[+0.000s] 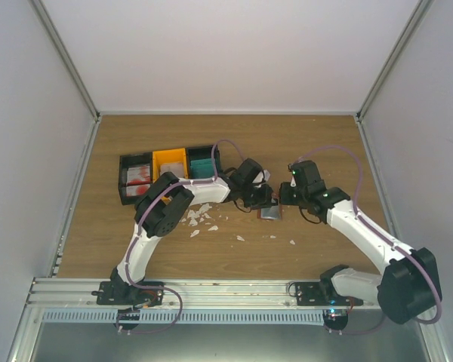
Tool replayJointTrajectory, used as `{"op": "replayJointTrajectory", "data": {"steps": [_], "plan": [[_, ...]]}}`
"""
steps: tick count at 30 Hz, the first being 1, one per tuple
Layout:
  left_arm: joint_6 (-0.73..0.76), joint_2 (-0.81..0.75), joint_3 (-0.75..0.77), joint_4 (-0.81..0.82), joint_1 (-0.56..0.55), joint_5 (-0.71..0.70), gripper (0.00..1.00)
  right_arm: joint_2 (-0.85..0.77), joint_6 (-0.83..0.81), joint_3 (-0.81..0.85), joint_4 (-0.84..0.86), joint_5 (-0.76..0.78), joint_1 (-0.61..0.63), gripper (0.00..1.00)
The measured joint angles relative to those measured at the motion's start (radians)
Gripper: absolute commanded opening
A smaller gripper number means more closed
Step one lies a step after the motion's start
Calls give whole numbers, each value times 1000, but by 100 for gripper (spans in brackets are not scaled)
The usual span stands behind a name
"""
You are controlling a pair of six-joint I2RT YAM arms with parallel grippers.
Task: Put the credit cards into the card holder
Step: Open the card holder at the center of the board.
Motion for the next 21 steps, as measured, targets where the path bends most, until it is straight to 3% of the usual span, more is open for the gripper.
{"op": "replayJointTrajectory", "data": {"steps": [13,21], "plan": [[17,20,40,-22,-1,-2,44,64,-3,-7,24,-230,-19,16],[17,23,49,-29,-1,-10,44,97,20,-58,-15,-135,-31,29]]}}
